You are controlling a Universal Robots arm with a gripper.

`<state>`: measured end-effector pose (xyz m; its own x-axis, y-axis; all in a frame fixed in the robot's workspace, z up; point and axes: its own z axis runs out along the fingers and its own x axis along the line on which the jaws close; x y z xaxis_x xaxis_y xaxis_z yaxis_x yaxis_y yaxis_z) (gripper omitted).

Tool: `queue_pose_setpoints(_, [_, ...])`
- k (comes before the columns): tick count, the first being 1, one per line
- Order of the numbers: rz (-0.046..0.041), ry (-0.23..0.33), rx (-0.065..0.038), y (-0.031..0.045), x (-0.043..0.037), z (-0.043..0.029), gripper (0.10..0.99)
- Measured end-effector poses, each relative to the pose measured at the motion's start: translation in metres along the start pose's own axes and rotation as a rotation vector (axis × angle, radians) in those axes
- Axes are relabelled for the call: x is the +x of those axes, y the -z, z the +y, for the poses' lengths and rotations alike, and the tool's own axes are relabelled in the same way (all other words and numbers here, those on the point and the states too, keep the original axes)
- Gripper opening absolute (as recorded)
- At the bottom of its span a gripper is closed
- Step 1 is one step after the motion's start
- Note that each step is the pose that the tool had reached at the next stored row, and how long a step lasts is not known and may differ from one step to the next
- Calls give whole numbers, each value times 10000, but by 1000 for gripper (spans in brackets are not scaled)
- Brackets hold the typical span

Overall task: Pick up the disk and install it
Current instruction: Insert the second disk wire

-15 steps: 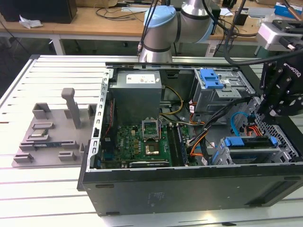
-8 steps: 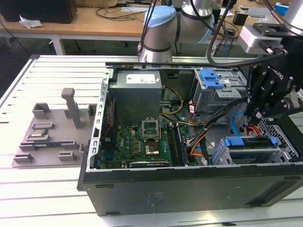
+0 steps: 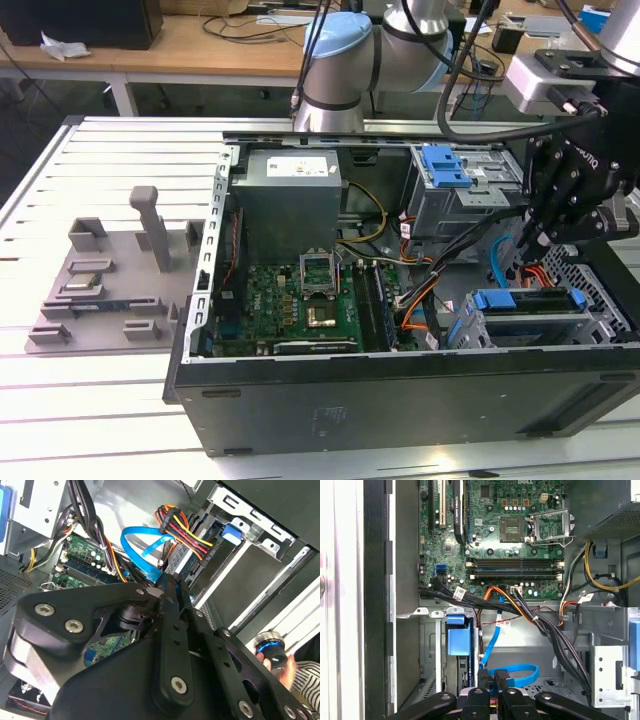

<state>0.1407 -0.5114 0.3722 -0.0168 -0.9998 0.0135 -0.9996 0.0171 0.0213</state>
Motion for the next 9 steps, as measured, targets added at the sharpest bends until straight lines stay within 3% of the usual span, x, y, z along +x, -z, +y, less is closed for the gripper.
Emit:
queue_pose_setpoints(4, [35,0,0,-27,91,-3,161])
queue_pose_setpoints(6, [36,12,0,-88,157,-5,161])
queue_pose_setpoints(9, [70,133,2,-173,174,-29,161])
